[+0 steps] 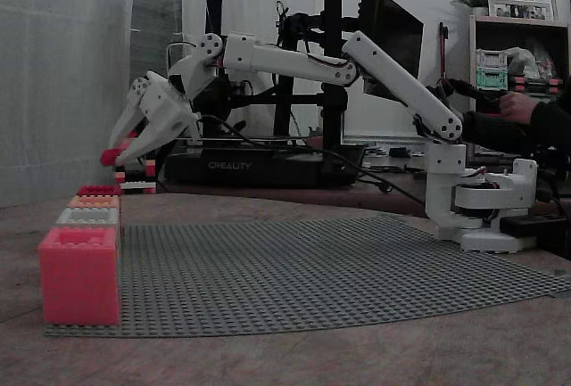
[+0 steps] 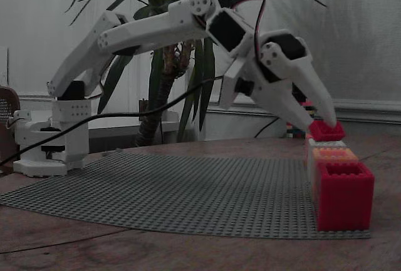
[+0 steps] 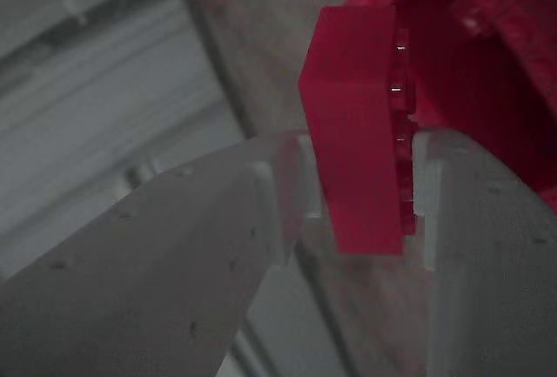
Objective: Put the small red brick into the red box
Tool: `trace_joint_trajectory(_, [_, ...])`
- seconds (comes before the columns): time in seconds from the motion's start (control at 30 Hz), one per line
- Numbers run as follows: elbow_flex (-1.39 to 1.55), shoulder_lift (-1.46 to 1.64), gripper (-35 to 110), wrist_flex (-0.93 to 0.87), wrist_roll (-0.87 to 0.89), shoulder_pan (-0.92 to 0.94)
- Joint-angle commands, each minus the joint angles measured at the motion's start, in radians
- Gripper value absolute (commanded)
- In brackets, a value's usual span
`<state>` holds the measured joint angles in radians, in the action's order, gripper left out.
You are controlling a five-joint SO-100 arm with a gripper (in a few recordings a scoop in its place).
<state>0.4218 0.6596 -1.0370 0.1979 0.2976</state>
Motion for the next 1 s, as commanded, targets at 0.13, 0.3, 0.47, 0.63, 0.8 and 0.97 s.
trace_joint_trajectory(0.13, [-0.069, 0.02, 0, 0.101, -0.048, 0.005])
trace_joint_trajectory(0.3, [-0.069, -0.029, 0, 0.141, -0.08, 0.005])
trace_joint_trajectory(0.47, [-0.069, -0.057, 0, 0.179, -0.092, 0.002])
trace_joint_trajectory(0.63, [-0.067, -0.057, 7, 0.164, -0.087, -0.006])
trace_joint_trajectory(0.8, [-0.066, -0.052, 14, 0.133, -0.095, -0.015])
trace_joint_trajectory(0.97, [-0.054, -0.034, 14, 0.121, -0.089, -0.023])
